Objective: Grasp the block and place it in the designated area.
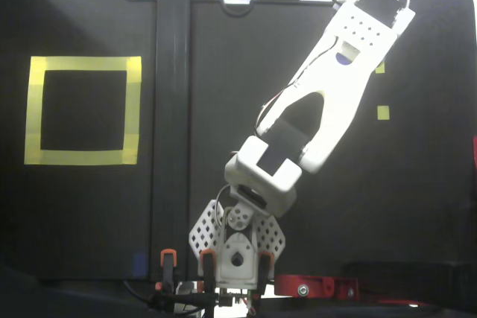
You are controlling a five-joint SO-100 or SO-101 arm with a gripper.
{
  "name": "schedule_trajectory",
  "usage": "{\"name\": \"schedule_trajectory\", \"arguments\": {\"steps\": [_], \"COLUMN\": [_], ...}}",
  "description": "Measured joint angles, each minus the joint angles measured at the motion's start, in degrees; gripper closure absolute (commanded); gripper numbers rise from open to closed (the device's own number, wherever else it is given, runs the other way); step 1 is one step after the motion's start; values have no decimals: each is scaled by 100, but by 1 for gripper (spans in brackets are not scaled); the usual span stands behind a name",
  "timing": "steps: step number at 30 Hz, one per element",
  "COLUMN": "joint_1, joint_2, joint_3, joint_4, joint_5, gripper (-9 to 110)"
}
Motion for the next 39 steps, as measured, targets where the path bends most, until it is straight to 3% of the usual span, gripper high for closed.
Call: {"name": "schedule_trajectory", "arguments": {"steps": [12, 20, 28, 34, 39], "joint_1": [-88, -88, -158, -158, -158], "joint_2": [0, -9, -26, -70, -79], "joint_3": [0, 0, 0, 0, 0], "joint_4": [-18, 141, 167, 167, 167], "joint_5": [-5291, -8165, -8622, -8622, -8622], "gripper": [102, 101, 101, 70, 67]}}
